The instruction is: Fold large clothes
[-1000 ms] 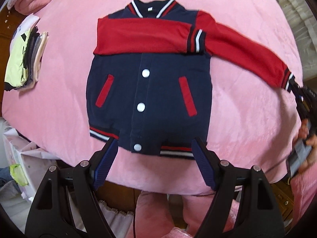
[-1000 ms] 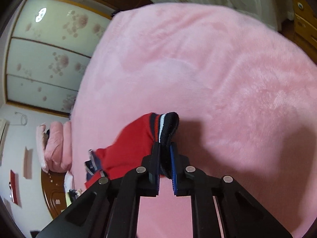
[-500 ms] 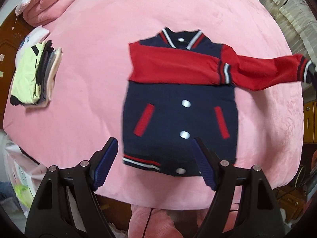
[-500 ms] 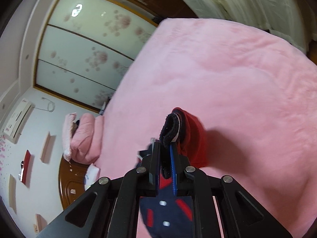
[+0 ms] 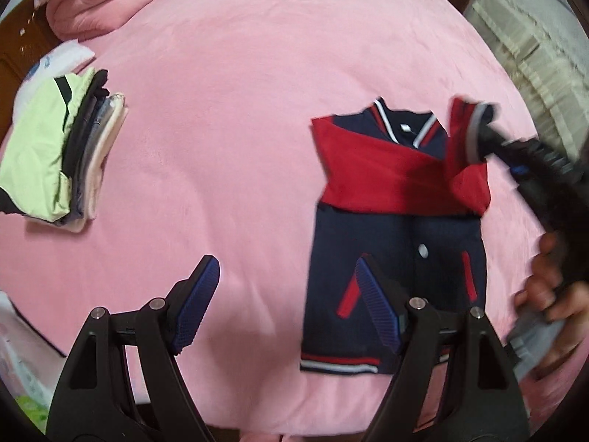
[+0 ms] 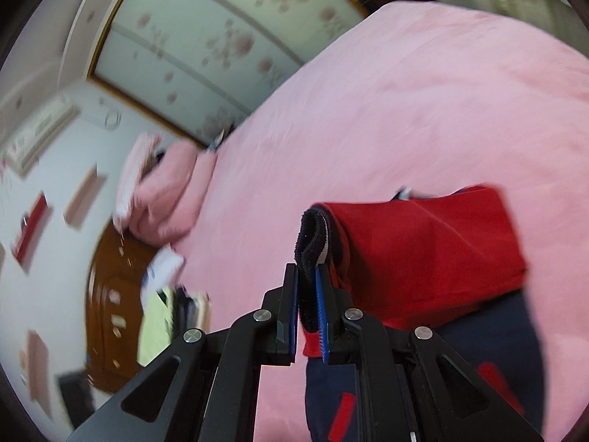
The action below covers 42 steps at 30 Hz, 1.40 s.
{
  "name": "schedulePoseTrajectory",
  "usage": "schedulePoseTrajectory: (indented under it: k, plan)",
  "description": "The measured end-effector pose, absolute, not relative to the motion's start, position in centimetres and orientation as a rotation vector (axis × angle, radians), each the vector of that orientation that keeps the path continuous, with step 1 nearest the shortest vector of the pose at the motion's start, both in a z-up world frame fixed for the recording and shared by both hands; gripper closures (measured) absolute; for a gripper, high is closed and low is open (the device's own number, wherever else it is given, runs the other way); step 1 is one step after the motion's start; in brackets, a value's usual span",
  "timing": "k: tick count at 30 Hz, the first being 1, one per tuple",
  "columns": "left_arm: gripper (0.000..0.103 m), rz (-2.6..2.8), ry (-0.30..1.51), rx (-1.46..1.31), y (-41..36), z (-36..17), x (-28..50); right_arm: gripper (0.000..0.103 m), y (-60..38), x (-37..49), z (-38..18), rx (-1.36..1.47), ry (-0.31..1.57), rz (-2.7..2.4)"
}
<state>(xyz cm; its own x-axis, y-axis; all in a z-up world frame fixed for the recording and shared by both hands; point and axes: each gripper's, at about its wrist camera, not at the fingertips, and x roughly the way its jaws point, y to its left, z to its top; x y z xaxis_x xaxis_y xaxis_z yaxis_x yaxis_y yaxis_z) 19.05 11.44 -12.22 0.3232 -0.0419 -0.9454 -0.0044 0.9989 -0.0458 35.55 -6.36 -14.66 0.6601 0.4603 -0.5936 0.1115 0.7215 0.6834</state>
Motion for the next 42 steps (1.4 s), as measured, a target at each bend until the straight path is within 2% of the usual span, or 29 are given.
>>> schedulePoseTrajectory:
  k: [6,15,17,19,23,24,25,26,27,28,30,33,34,39,42]
  plan:
    - [0.028,0.034,1.238,-0.087,14.1,-15.3,21.6,0.094,3.2,37.9,-19.0,0.597,0.961,0.243]
    - [0.028,0.060,1.221,-0.098,14.0,-16.7,22.5,0.092,6.6,40.6,-22.8,0.576,1.053,0.388]
    - [0.028,0.044,1.216,-0.111,13.1,-16.6,22.7,0.082,5.3,39.9,-22.1,0.573,1.052,0.405]
    - [0.028,-0.001,1.201,-0.148,11.7,-16.4,23.0,0.054,3.9,38.9,-21.5,0.542,1.020,0.392]
    - [0.028,-0.129,1.176,-0.235,7.9,-16.9,24.4,0.052,0.3,36.6,-20.2,0.438,0.982,0.344]
    - [0.028,-0.153,1.182,-0.250,6.9,-17.4,25.0,0.052,-0.4,36.5,-20.7,0.423,1.006,0.339]
    - [0.028,-0.173,1.195,-0.269,5.7,-18.1,25.6,0.057,-1.2,36.4,-21.3,0.410,1.037,0.325]
    - [0.028,-0.188,1.226,-0.301,4.2,-19.2,26.6,0.063,-2.1,36.4,-21.9,0.401,1.058,0.313]
    - [0.029,-0.191,1.248,-0.325,3.3,-20.0,27.4,0.075,-3.1,36.6,-22.6,0.395,1.077,0.304]
    - [0.035,-0.198,1.264,-0.358,2.3,-21.0,28.4,0.081,-4.0,36.7,-23.5,0.388,1.100,0.295]
    - [0.045,-0.220,1.264,-0.400,0.3,-23.2,30.2,0.086,-5.2,37.2,-25.5,0.396,1.125,0.299]
    - [0.064,-0.095,1.334,-0.313,-1.8,-27.2,32.6,0.095,-8.6,37.4,-28.0,0.415,1.124,0.344]
    - [0.067,-0.038,1.368,-0.263,-2.1,-28.4,33.2,0.102,-9.3,37.7,-28.5,0.418,1.125,0.365]
    - [0.068,-0.024,1.344,-0.154,-3.4,-30.0,33.6,0.103,-15.2,38.1,-29.7,0.264,1.053,0.296]
    - [0.068,-0.026,1.309,-0.118,-4.3,-30.2,33.1,0.103,-20.0,37.9,-30.2,0.323,1.036,0.227]
